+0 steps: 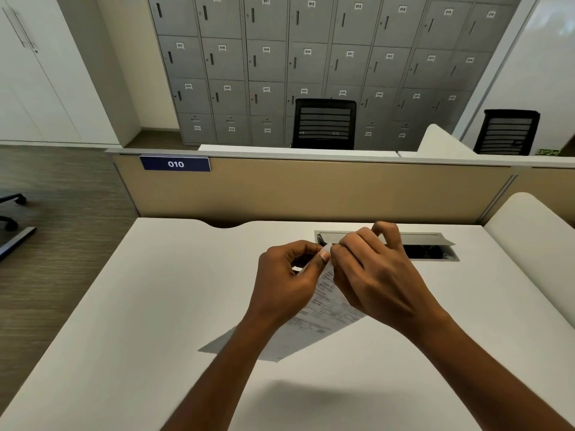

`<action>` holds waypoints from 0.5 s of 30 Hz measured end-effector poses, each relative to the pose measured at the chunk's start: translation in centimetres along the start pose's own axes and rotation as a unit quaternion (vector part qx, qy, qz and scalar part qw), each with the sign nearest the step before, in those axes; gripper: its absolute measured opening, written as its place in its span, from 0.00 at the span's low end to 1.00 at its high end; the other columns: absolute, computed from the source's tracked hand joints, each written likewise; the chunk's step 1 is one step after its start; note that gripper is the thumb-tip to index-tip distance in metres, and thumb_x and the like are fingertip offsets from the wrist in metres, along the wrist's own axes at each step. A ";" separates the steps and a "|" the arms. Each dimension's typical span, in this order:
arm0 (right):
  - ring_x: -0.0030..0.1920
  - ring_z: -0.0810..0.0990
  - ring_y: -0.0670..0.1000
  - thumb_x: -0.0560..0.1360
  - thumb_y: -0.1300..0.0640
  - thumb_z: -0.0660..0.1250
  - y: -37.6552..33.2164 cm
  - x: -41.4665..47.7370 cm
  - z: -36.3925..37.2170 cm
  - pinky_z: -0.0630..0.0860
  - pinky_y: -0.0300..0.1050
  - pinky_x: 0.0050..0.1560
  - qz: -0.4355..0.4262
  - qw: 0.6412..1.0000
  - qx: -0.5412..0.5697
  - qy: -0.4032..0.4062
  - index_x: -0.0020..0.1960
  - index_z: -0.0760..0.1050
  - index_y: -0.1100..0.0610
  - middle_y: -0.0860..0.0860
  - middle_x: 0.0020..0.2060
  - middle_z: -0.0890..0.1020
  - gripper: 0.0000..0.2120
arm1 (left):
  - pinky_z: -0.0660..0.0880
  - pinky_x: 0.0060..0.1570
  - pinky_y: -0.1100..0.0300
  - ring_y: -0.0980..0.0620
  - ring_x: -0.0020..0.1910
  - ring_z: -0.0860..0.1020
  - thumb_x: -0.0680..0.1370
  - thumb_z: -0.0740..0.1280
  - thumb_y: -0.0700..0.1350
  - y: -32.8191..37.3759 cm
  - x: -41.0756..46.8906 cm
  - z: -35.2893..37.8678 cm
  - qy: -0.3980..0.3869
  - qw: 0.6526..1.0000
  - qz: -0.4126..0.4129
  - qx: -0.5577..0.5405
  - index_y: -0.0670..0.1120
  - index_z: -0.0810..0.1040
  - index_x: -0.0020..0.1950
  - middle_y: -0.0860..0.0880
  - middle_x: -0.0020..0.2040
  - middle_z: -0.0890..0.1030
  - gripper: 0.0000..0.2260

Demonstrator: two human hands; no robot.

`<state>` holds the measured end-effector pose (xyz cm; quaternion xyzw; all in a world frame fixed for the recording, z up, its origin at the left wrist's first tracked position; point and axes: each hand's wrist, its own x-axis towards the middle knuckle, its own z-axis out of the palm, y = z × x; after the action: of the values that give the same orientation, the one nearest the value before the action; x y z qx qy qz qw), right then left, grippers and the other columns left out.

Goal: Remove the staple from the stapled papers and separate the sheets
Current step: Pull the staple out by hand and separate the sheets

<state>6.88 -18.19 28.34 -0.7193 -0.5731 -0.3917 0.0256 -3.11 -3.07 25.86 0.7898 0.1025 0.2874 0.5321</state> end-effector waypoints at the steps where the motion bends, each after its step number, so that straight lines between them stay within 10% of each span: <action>1: 0.44 0.80 0.57 0.78 0.54 0.66 0.0 -0.1 0.1 0.73 0.56 0.54 0.002 1.000 0.002 -0.001 0.53 0.80 0.63 0.57 0.45 0.82 0.12 | 0.81 0.42 0.66 0.59 0.44 0.84 0.80 0.71 0.46 0.0 0.0 0.0 -0.001 1.000 -0.004 0.003 0.51 0.86 0.51 0.60 0.41 0.85 0.04; 9: 0.46 0.77 0.53 0.80 0.54 0.63 -0.4 -0.2 0.2 0.72 0.49 0.51 0.116 0.980 0.162 -0.012 0.49 0.78 0.58 0.52 0.45 0.80 0.08 | 0.84 0.41 0.58 0.54 0.43 0.85 0.81 0.70 0.47 -0.1 -0.2 0.3 -0.007 0.999 -0.027 -0.019 0.49 0.87 0.50 0.55 0.42 0.86 0.06; 15: 0.45 0.82 0.48 0.77 0.54 0.71 0.9 -0.3 -0.8 0.76 0.34 0.49 0.266 0.842 0.468 -0.043 0.48 0.81 0.56 0.46 0.42 0.84 0.05 | 0.85 0.45 0.48 0.47 0.47 0.86 0.82 0.68 0.46 0.0 -0.5 0.0 -0.027 0.995 -0.042 -0.087 0.46 0.85 0.54 0.50 0.46 0.87 0.07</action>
<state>7.19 -19.06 29.07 -0.7626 -0.4756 -0.0234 0.4379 -3.50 -3.33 25.68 0.7430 0.0960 0.2516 0.6128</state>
